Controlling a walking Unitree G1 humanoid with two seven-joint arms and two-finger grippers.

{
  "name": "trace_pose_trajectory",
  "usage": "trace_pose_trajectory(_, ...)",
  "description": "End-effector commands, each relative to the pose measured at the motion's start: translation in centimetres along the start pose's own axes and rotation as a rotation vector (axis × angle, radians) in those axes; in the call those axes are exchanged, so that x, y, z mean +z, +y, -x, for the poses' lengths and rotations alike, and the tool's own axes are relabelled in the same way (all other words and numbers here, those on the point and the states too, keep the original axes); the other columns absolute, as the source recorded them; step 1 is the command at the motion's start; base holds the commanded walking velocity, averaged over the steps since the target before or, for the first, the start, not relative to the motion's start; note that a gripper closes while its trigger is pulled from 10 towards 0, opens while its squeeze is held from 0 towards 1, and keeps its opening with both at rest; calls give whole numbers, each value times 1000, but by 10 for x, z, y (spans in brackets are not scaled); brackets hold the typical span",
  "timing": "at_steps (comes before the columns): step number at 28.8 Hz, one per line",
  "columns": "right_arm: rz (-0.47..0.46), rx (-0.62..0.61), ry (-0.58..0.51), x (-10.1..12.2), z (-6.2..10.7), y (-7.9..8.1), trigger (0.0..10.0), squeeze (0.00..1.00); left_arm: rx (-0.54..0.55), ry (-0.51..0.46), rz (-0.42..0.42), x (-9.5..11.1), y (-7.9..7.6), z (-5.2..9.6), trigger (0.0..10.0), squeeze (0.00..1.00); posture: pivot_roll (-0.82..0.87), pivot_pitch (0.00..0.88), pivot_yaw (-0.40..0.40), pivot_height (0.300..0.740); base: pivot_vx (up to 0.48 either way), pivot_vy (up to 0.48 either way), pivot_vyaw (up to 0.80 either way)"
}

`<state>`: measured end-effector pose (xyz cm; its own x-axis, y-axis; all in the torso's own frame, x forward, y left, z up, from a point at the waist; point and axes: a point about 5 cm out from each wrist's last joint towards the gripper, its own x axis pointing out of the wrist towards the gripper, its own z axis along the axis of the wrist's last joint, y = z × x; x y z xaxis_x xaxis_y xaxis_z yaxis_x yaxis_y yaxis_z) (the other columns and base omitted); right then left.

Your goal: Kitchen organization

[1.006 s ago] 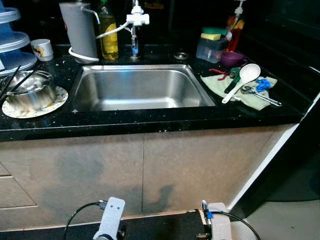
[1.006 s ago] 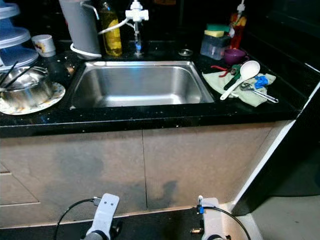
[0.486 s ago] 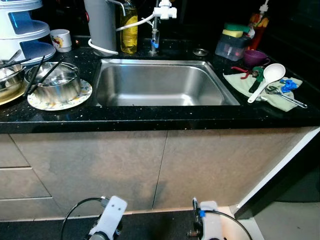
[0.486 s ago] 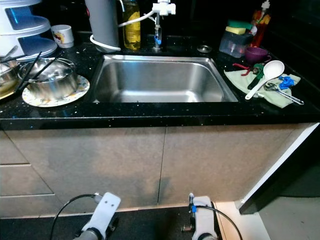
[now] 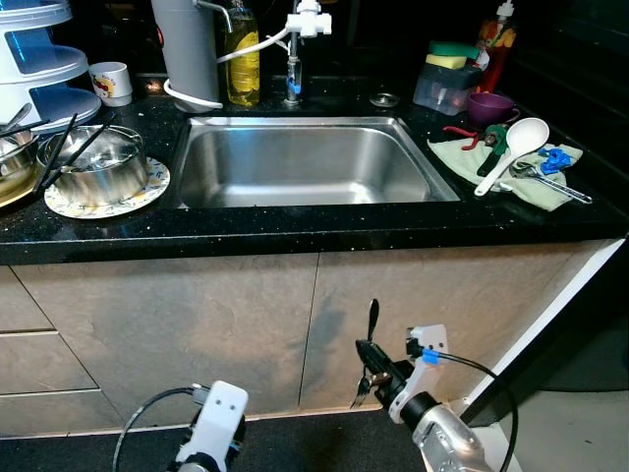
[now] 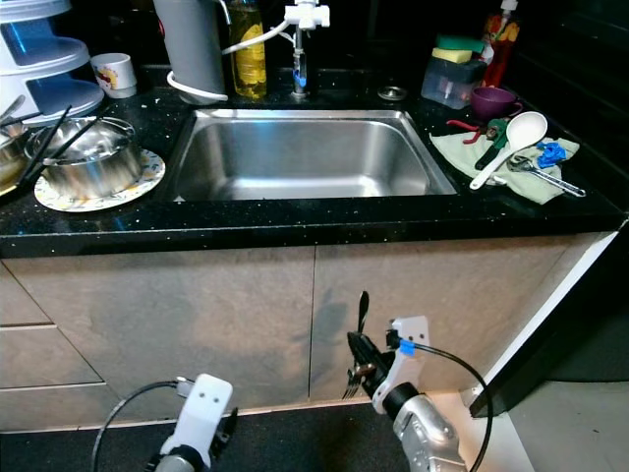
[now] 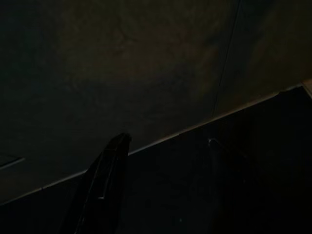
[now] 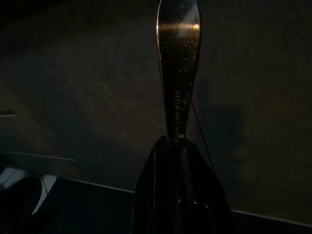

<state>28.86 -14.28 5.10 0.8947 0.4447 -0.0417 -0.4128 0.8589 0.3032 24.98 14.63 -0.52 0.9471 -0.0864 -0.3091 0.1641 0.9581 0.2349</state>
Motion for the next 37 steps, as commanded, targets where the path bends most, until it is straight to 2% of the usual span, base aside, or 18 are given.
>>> trace_pose_trajectory(1,-14,11,22,-5,4,2,10000,0,-28,30,11,-7,-4,5,10000,0,-80,123,-80,740,0,0,0)
trace_pose_trajectory(3,-20,31,18,-4,4,5,10000,0,-48,21,14,-6,-8,8,10000,0,-75,124,-81,740,0,0,0)
trace_pose_trajectory(5,-40,89,7,4,4,14,10000,0,-139,-28,-20,0,-20,15,10000,0,-75,122,-78,740,0,0,0)
trace_pose_trajectory(6,-64,144,-14,13,4,19,10000,0,-198,-127,-74,17,-28,17,10000,0,-74,118,-73,740,0,0,0)
trace_pose_trajectory(10,-71,199,-40,26,0,25,10000,0,-210,-240,-128,46,-28,9,10000,0,-68,116,-68,740,0,0,0)
trace_pose_trajectory(11,-64,211,-41,31,-2,26,10000,0,-166,-240,-141,55,-23,2,10000,0,-63,112,-69,740,0,0,0)
trace_pose_trajectory(12,-64,211,-41,31,-2,26,10000,0,-166,-240,-141,55,-23,2,10000,0,-63,112,-69,740,0,0,0)
trace_pose_trajectory(14,-51,224,-55,44,-7,27,10000,0,-74,-240,-128,71,-9,-8,10000,0,-58,108,-67,740,0,0,0)
trace_pose_trajectory(15,-51,224,-55,44,-7,27,10000,0,-74,-240,-128,71,-9,-8,10000,0,-58,108,-67,740,0,0,0)
trace_pose_trajectory(16,-72,266,-98,66,-12,30,10000,0,-18,-286,-80,91,9,-13,10000,0,-61,116,-66,740,0,0,0)
trace_pose_trajectory(21,-112,377,-117,91,-10,41,10000,0,-24,-367,-94,113,24,-10,10000,0,-61,117,-65,740,0,0,0)
trace_pose_trajectory(25,-61,470,-170,126,-12,48,10000,0,46,-481,-67,147,53,-7,10000,0,-59,118,-64,740,0,0,0)
trace_pose_trajectory(26,-61,470,-170,126,-12,48,10000,0,46,-481,-67,147,53,-7,10000,0,-59,118,-64,740,0,0,0)
trace_pose_trajectory(28,-66,455,-236,150,-15,45,10000,0,40,-486,-16,163,66,-9,10000,0,-52,117,-64,740,0,0,0)
trace_pose_trajectory(31,-72,443,-264,163,-16,43,10000,0,41,-498,9,174,71,-9,10000,0,-49,115,-65,740,0,0,0)
trace_pose_trajectory(34,-56,397,-321,200,-19,40,10000,0,-5,-582,89,209,81,-5,10000,0,-47,117,-58,740,0,0,0)
trace_pose_trajectory(35,-56,397,-321,200,-19,40,10000,0,-5,-582,89,209,81,-5,10000,0,-47,117,-58,740,0,0,0)
trace_pose_trajectory(37,62,289,-335,217,-27,37,10000,0,-8,-626,94,232,86,-4,10000,0,-48,115,-53,740,0,0,0)
